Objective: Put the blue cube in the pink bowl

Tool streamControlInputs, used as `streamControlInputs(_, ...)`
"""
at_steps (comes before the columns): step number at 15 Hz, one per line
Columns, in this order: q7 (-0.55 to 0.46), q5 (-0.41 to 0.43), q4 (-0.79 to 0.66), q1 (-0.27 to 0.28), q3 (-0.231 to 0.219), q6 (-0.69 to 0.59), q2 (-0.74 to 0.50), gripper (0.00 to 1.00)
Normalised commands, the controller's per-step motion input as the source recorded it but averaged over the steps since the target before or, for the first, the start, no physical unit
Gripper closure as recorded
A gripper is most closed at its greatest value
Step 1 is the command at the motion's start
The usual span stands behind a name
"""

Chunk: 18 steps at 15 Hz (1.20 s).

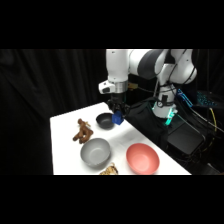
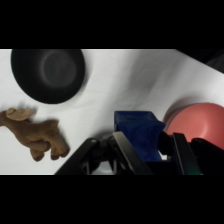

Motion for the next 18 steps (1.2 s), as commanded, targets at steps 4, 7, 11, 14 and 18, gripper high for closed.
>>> streamControlInputs(4,0.13,-0.032,0.14,0.178,-0.016,-0.25,-0.09,0.77)
streamControlInputs(7,0.12,0.051,0.15,0.177,0.038,-0.17,-0.02,0.77)
streamControlInputs(11,0.06,0.156,0.19,0.142,0.048,-0.15,0.02,0.77)
streamControlInputs(14,0.05,0.172,0.22,0.134,0.076,-0.13,0.07,0.77)
streamControlInputs(18,0.04,0.179,0.2,0.126,0.093,-0.09,0.13,0.77)
